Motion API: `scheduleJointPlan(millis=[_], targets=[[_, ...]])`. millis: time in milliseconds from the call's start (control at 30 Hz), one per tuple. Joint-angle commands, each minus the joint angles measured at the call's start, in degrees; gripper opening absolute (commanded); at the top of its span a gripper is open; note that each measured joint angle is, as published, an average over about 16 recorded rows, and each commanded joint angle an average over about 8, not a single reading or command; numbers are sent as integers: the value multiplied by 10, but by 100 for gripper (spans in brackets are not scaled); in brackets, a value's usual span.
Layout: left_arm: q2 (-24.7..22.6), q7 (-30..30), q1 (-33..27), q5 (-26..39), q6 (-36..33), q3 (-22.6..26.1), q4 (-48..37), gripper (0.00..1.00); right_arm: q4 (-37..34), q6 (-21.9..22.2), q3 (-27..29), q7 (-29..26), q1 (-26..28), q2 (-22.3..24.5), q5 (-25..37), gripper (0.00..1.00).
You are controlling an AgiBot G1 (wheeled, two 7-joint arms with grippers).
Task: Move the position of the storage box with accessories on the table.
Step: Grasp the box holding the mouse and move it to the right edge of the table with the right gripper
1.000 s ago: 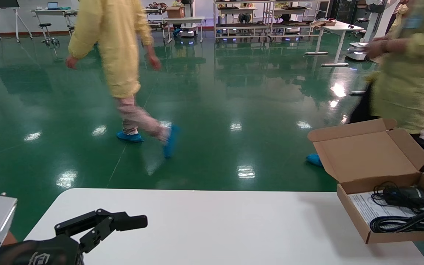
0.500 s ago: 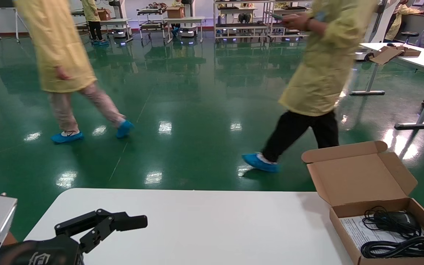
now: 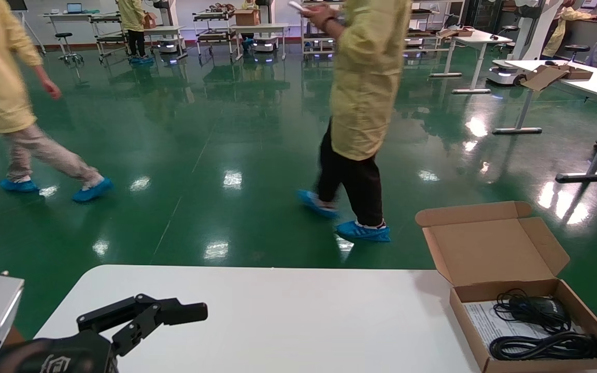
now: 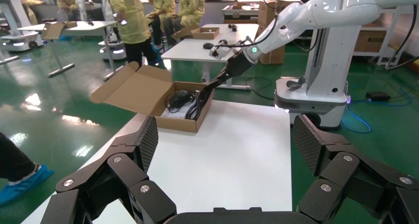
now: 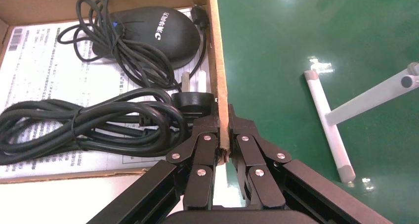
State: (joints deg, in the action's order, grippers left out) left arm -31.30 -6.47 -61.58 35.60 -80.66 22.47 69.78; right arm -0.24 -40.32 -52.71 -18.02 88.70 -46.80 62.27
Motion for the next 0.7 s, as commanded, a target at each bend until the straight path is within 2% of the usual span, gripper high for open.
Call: scheduleJointPlan(millis=[33,67,267,300,333,700], targets=[[0,0,0,0,0,0,0,100,1,8,1,0,-2,-5,-1,1],[0,0,0,0,0,0,0,100,1,9,1,0,-2,-6,-2,7],[0,0,0,0,0,0,0,100,1,12,1,-1,-3,-10,-1,80],[0,0,0,0,0,0,0,100,1,12,1,-1,-3,-10,-1,92],[0,0,0,0,0,0,0,100,2,12,1,-1,-4,-10,-1,98],[0,0,0,0,0,0,0,100,4,16,1,4,-4,-10,-2,100]])
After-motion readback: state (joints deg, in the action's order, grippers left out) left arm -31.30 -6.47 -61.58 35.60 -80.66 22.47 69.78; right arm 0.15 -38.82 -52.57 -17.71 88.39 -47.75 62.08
